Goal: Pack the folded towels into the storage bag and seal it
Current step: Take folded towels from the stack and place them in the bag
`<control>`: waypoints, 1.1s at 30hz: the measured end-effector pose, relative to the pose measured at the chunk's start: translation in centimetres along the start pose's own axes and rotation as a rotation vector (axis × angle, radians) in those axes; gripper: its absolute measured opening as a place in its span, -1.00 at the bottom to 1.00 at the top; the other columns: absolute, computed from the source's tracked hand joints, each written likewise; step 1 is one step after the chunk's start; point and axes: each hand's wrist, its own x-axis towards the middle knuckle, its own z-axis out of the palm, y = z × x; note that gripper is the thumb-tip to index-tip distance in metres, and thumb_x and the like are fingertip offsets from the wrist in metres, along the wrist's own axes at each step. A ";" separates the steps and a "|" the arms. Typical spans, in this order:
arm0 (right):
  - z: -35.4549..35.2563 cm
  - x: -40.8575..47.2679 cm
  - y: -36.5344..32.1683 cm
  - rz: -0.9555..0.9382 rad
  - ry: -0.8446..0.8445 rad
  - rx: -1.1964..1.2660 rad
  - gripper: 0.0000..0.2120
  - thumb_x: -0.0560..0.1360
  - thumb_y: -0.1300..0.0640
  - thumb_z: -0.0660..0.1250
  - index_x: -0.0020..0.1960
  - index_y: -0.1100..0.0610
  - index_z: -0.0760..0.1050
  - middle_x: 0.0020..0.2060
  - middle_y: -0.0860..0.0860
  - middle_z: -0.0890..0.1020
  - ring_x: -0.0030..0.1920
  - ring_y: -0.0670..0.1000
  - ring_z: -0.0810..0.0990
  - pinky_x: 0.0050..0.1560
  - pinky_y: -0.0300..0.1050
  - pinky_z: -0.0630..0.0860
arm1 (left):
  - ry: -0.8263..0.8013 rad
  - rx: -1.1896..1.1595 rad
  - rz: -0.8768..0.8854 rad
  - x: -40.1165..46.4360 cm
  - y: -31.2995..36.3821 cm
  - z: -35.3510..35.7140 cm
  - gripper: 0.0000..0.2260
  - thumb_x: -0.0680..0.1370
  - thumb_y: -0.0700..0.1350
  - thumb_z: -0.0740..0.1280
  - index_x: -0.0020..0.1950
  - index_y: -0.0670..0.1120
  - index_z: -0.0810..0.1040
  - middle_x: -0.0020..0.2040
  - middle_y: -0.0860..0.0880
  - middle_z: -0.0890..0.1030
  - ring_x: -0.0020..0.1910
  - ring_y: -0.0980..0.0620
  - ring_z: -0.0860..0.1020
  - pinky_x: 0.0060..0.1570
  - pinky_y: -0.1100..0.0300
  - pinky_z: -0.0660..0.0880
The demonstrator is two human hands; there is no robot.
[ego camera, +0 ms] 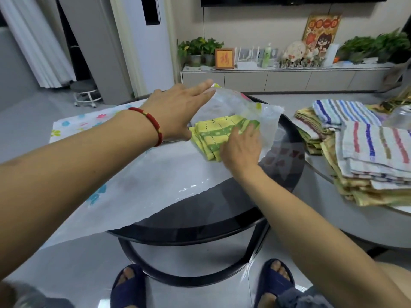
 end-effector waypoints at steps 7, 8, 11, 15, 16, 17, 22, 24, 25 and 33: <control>-2.6 -0.4 3.2 -0.206 -0.207 0.052 -0.59 0.67 -0.05 0.02 0.22 0.13 0.54 0.17 0.15 0.60 0.19 0.22 0.54 0.19 0.15 0.43 | -0.007 0.016 0.012 0.4 1.1 0.7 -0.14 0.41 0.01 0.49 0.58 0.10 0.06 0.62 0.09 0.00 0.33 -0.18 0.37 0.00 -0.22 0.57; -4.0 -0.3 4.3 -0.235 -0.112 0.095 -0.63 0.66 -0.02 0.07 0.12 0.15 0.57 0.06 0.14 0.63 0.08 0.21 0.57 0.06 0.10 0.52 | -0.009 0.010 0.011 0.6 1.3 0.9 -0.16 0.41 0.02 0.48 0.57 0.11 0.07 0.62 0.08 0.01 0.35 -0.19 0.35 0.03 -0.23 0.56; -8.0 -0.2 9.8 -0.242 0.137 0.072 -0.76 0.59 0.01 0.20 -0.14 0.12 0.52 -0.21 0.04 0.58 -0.18 0.13 0.53 -0.24 -0.03 0.44 | -0.012 -0.013 0.005 1.1 2.3 1.5 -0.18 0.43 0.05 0.47 0.57 0.13 0.09 0.62 0.04 0.01 0.39 -0.19 0.31 0.10 -0.22 0.53; -12.5 0.9 20.2 0.086 0.338 -0.094 -0.72 0.62 0.06 0.23 0.09 0.23 0.61 0.03 0.24 0.63 0.04 0.27 0.56 -0.02 0.09 0.48 | -0.010 -0.043 -0.019 2.1 3.9 2.1 -0.18 0.44 0.06 0.47 0.57 0.14 0.07 0.62 0.03 -0.02 0.42 -0.20 0.27 0.09 -0.26 0.51; -13.4 1.3 22.8 0.204 0.304 -0.172 -0.68 0.64 0.06 0.21 0.22 0.23 0.58 0.17 0.28 0.59 0.18 0.32 0.52 0.15 0.18 0.48 | -0.004 -0.046 -0.024 2.4 4.2 2.2 -0.18 0.44 0.07 0.47 0.57 0.16 0.07 0.62 0.03 -0.02 0.42 -0.21 0.27 0.08 -0.26 0.52; -14.0 1.6 25.1 0.334 0.231 -0.226 -0.65 0.66 0.05 0.19 0.32 0.21 0.53 0.30 0.31 0.51 0.32 0.33 0.45 0.29 0.25 0.41 | 0.002 -0.044 -0.029 2.7 4.4 2.2 -0.19 0.44 0.05 0.47 0.57 0.17 0.07 0.62 0.02 -0.01 0.42 -0.21 0.27 0.06 -0.25 0.53; -15.3 2.0 31.6 0.731 -0.138 -0.117 -0.59 0.68 -0.10 0.09 0.47 0.01 0.32 0.47 0.36 0.29 0.48 0.39 0.24 0.46 0.34 0.15 | 0.002 0.005 -0.052 3.5 5.1 2.0 -0.25 0.44 0.03 0.45 0.54 0.20 0.14 0.61 -0.01 0.04 0.41 -0.23 0.29 0.03 -0.23 0.53; -15.2 1.9 32.4 0.679 -0.138 -0.170 -0.59 0.66 -0.14 0.16 0.45 -0.03 0.31 0.45 0.35 0.36 0.49 0.37 0.24 0.45 0.37 0.14 | -0.011 0.028 -0.063 3.3 4.9 2.0 -0.36 0.45 0.01 0.43 0.48 0.19 0.26 0.61 -0.01 0.09 0.38 -0.23 0.31 0.00 -0.20 0.51; -15.3 1.9 32.5 0.631 -0.098 -0.225 -0.59 0.65 -0.12 0.21 0.45 -0.04 0.32 0.45 0.34 0.38 0.49 0.36 0.26 0.45 0.37 0.15 | -0.017 0.036 -0.075 3.1 4.8 2.0 -0.44 0.45 0.00 0.42 0.42 0.17 0.34 0.60 -0.01 0.12 0.37 -0.23 0.32 -0.01 -0.18 0.49; -20.2 3.0 30.6 0.512 -0.259 0.454 -0.52 0.52 0.35 0.46 0.39 0.07 0.49 0.29 0.28 0.52 0.14 0.29 0.61 0.10 0.16 0.60 | -0.123 0.171 -0.141 1.0 4.5 2.3 -0.60 0.48 0.01 0.34 0.32 0.11 0.49 0.56 0.04 0.22 0.34 -0.25 0.34 0.13 -0.27 0.43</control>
